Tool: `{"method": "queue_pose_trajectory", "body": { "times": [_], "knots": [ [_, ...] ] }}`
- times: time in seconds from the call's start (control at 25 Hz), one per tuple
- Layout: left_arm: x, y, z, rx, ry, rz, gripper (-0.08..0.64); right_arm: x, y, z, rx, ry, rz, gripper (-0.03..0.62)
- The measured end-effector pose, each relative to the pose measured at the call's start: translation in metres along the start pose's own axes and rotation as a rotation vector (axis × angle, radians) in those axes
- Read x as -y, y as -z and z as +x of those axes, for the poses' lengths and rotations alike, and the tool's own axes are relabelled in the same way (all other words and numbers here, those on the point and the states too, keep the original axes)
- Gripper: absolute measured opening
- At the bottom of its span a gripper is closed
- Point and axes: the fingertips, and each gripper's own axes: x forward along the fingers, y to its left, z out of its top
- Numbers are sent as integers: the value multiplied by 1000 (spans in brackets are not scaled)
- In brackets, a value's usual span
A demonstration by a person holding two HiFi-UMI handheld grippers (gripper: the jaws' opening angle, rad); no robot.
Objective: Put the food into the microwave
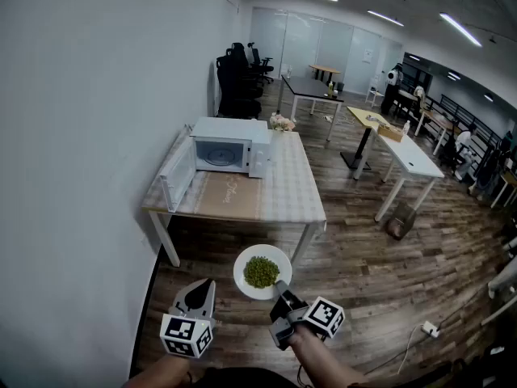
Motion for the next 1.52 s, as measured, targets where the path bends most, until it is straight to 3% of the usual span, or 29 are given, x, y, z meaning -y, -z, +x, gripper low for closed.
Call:
{"method": "queue_pose_trajectory", "body": {
  "times": [0.44, 0.72, 0.88, 1.32, 1.52],
  "knots": [
    [0, 2, 16, -13, 19, 32, 8, 8, -5, 6, 7, 60, -24, 18],
    [-5, 0, 10, -2, 17, -4, 8, 5, -8, 7, 37, 64, -29, 18],
    [-12, 2, 3, 15, 0, -60, 8, 4, 1, 14, 31, 64, -23, 18],
    [-52, 8, -11, 2, -21, -36, 8, -1, 31, 34, 32, 100, -29, 19],
    [-66, 3, -17, 13, 12, -22, 8, -7, 43, 38, 52, 111, -37, 20]
  ]
}}
